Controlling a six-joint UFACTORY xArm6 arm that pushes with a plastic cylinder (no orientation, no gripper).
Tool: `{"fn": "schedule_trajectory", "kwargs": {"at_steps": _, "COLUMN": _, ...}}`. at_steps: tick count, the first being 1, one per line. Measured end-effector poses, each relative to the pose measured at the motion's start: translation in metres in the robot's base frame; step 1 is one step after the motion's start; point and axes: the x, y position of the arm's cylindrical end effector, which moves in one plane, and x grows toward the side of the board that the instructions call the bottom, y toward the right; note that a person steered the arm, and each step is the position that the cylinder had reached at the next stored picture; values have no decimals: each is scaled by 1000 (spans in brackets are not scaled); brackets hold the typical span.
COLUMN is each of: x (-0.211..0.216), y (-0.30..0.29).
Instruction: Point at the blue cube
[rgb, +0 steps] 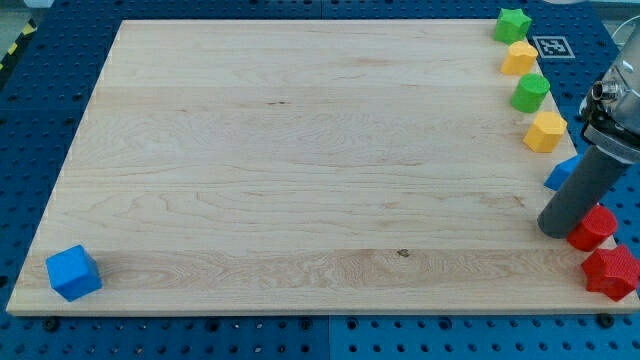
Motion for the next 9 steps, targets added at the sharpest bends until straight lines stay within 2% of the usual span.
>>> {"fn": "schedule_trajectory", "kwargs": {"at_steps": 2, "x": 1, "y": -101}}
{"fn": "schedule_trajectory", "kwargs": {"at_steps": 3, "x": 9, "y": -163}}
{"fn": "schedule_trajectory", "kwargs": {"at_steps": 4, "x": 0, "y": -245}}
{"fn": "schedule_trajectory", "kwargs": {"at_steps": 5, "x": 8, "y": -269}}
{"fn": "schedule_trajectory", "kwargs": {"at_steps": 7, "x": 70, "y": -359}}
{"fn": "schedule_trajectory", "kwargs": {"at_steps": 9, "x": 71, "y": -375}}
